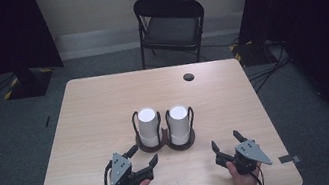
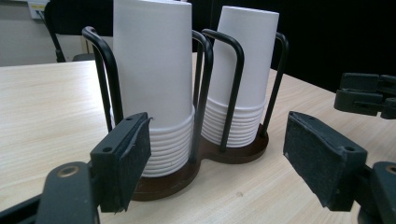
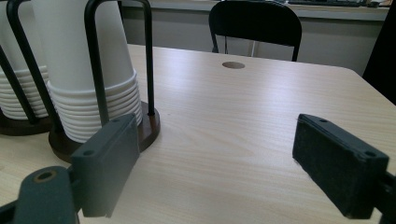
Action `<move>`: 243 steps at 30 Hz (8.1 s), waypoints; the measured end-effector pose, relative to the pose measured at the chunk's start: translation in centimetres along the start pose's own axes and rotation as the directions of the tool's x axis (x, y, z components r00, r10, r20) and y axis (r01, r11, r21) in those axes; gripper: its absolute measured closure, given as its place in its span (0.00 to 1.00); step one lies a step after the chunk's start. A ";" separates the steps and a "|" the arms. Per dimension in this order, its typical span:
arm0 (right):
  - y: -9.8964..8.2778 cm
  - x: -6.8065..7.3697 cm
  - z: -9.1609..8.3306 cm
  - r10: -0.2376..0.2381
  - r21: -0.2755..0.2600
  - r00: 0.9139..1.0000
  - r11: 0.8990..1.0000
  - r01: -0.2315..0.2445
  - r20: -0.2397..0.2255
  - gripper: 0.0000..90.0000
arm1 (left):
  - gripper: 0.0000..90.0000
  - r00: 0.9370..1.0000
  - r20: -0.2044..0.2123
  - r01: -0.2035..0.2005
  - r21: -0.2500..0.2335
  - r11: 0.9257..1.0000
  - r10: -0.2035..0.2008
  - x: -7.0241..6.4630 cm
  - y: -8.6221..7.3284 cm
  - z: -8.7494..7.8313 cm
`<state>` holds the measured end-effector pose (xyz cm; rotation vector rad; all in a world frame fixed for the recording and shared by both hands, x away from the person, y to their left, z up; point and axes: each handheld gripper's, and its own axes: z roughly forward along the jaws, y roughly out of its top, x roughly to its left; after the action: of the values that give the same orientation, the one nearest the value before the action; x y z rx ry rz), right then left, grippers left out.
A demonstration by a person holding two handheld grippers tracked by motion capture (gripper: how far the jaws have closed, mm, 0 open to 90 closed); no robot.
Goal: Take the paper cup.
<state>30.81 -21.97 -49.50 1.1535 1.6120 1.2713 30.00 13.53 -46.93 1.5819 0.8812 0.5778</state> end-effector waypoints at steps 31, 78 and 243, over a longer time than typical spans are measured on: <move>0.0 -0.2 -0.1 0.020 -0.007 1.000 1.000 -0.020 -0.012 0.17 | 0.27 0.987 0.116 -0.109 -0.012 0.994 0.110 -2.0 4.8 3.1; 0.0 -0.3 0.0 0.035 0.008 0.999 0.999 -0.035 -0.001 0.17 | 0.26 0.975 0.172 -0.147 0.023 0.989 0.141 -1.8 9.5 12.0; 0.9 3.1 -0.1 -0.054 0.003 0.975 0.998 0.056 -0.217 0.42 | 0.40 0.978 0.198 0.096 -0.127 0.987 -0.069 -2.2 10.4 3.2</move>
<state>29.95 -18.95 -48.67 0.9954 1.7972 1.3937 33.47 9.48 -37.24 1.4434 0.7421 0.4088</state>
